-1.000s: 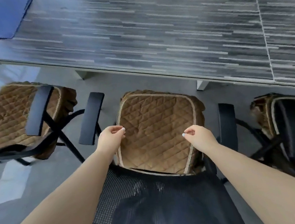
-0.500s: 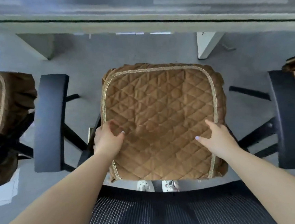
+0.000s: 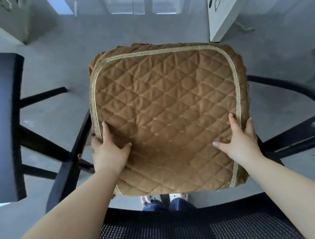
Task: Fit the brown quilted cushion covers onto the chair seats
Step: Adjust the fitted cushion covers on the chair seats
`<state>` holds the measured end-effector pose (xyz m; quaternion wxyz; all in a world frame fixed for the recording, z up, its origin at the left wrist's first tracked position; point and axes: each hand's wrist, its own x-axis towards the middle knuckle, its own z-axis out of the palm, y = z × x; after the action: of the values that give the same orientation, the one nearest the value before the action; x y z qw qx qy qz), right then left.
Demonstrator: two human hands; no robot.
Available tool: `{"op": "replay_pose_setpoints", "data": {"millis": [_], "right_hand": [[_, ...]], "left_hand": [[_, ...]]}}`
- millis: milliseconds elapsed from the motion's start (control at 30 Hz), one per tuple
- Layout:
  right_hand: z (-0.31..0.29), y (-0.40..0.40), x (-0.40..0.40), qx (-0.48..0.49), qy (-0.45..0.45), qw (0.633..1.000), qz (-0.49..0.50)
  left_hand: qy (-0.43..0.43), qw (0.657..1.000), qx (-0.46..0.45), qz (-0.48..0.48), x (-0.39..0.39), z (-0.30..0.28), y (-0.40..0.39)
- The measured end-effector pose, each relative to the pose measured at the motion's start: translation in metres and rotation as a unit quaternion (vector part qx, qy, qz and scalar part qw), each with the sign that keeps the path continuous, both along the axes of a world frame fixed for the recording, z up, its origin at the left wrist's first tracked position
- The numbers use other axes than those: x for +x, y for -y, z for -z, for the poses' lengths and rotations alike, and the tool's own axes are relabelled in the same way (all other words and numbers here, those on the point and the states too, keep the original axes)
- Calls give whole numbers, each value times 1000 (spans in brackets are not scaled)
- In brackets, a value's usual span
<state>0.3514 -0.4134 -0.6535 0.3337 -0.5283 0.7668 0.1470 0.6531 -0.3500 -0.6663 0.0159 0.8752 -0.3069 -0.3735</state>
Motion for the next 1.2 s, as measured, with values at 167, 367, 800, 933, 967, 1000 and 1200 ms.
{"op": "replay_pose_setpoints", "data": {"millis": [167, 367, 800, 933, 967, 1000, 1200], "right_hand": [[1, -6, -2, 1, -8, 1000, -13], [0, -14, 3, 3, -9, 1000, -2], [-21, -11, 22, -10, 50, 998, 24], [-50, -9, 51, 30, 180, 983, 1], [-65, -9, 63, 28, 207, 978, -10], [-75, -8, 73, 22, 228, 973, -22], [-167, -15, 142, -24, 305, 943, -133]], "left_hand": [[2, 1000, -12, 9, -4, 0, -1], [12, 999, -11, 33, -10, 3, 2], [-51, 999, -8, -5, -20, -31, 2], [-140, 988, -68, 2, -32, -74, -1], [-161, 983, -84, -15, -31, -91, -3], [-178, 979, -96, -28, -32, -102, -3], [-210, 958, -165, -104, -16, -201, -31]]}}
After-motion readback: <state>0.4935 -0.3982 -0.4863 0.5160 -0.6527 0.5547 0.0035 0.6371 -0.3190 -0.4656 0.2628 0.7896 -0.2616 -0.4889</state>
